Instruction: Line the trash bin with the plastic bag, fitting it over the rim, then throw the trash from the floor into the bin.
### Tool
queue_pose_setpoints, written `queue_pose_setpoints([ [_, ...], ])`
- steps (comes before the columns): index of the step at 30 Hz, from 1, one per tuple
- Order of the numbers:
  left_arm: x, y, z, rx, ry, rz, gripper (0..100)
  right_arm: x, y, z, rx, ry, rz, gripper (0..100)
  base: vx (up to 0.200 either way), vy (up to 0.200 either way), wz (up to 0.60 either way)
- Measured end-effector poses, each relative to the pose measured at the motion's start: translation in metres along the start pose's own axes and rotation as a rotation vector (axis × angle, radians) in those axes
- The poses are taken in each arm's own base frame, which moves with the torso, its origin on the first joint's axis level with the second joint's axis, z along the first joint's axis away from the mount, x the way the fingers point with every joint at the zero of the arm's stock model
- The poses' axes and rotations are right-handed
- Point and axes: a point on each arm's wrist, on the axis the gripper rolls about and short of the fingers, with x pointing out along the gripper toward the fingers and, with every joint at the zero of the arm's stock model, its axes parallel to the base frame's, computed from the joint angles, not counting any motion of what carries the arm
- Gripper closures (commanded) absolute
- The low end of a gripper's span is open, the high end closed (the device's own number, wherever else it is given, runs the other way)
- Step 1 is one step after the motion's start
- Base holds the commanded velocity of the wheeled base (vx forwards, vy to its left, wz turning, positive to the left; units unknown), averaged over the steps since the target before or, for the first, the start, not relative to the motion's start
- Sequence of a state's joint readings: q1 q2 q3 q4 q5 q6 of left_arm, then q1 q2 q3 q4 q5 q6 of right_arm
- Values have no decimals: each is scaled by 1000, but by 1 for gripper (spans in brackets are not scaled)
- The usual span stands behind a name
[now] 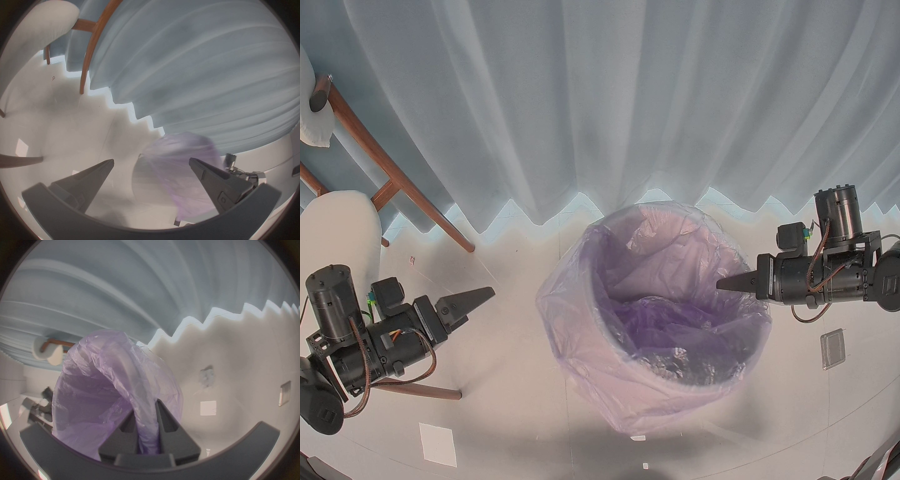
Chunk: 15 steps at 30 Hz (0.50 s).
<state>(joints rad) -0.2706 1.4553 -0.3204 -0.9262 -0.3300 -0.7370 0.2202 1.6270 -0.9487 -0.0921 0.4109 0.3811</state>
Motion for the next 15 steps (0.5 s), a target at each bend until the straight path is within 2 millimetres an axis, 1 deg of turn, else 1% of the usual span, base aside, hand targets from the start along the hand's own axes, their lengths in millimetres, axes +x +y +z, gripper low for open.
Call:
queue_pose_setpoints([
  [3, -6, -9, 2, -2, -20, -44, 0, 7, -1, -1, 15, -24, -103, 100, 0, 0, 0],
  [7, -6, -23, 3, 16, -13, -101, 0, 18, 1, -4, 5, -50, -211, 100, 0, 0, 0],
  [9, -2, -29, 2, 41, 9, -117, 0, 24, 3, -5, -13, -63, -245, 100, 0, 0, 0],
  [11, 3, -30, 0, 79, 42, -104, 0, 29, 6, -6, -37, -74, -270, 100, 0, 0, 0],
  [15, 19, -32, -7, 146, 118, -57, 0, 36, 10, -9, -135, -81, -341, 100, 0, 0, 0],
])
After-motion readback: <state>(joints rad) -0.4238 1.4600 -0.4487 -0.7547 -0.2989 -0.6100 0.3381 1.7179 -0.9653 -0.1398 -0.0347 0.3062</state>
